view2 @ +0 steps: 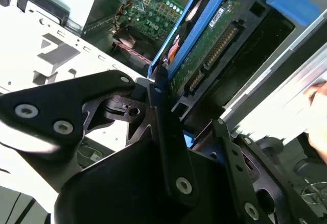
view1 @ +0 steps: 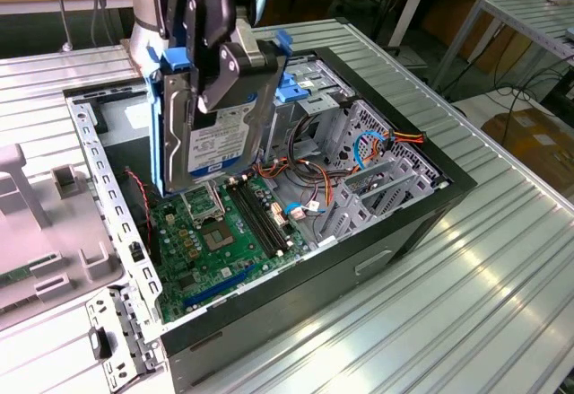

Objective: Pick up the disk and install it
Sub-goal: 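Pick up the disk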

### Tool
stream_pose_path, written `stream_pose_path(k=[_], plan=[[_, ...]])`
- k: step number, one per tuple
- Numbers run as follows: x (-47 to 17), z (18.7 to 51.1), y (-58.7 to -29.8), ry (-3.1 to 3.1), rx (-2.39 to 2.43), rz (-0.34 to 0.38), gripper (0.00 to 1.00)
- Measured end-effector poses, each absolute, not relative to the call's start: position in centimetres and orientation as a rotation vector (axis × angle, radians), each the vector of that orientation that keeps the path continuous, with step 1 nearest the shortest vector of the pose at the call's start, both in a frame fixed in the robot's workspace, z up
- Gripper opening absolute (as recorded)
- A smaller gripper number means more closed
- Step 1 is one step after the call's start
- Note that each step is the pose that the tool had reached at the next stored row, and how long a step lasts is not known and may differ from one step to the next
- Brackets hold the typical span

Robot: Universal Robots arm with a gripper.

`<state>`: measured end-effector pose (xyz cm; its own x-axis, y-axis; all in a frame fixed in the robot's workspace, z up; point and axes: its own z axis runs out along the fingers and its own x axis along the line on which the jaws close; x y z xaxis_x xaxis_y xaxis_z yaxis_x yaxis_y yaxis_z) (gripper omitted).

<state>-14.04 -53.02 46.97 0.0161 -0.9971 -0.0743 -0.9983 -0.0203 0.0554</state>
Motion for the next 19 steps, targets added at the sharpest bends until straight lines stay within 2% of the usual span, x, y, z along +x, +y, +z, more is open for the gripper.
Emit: stream_pose_path(k=[16,19], plan=[[-11.1,46.9,-56.1,2.192,-2.232,0.148,0.36],[-6.6,46.9,-59.1,2.197,-2.236,0.159,0.36]])
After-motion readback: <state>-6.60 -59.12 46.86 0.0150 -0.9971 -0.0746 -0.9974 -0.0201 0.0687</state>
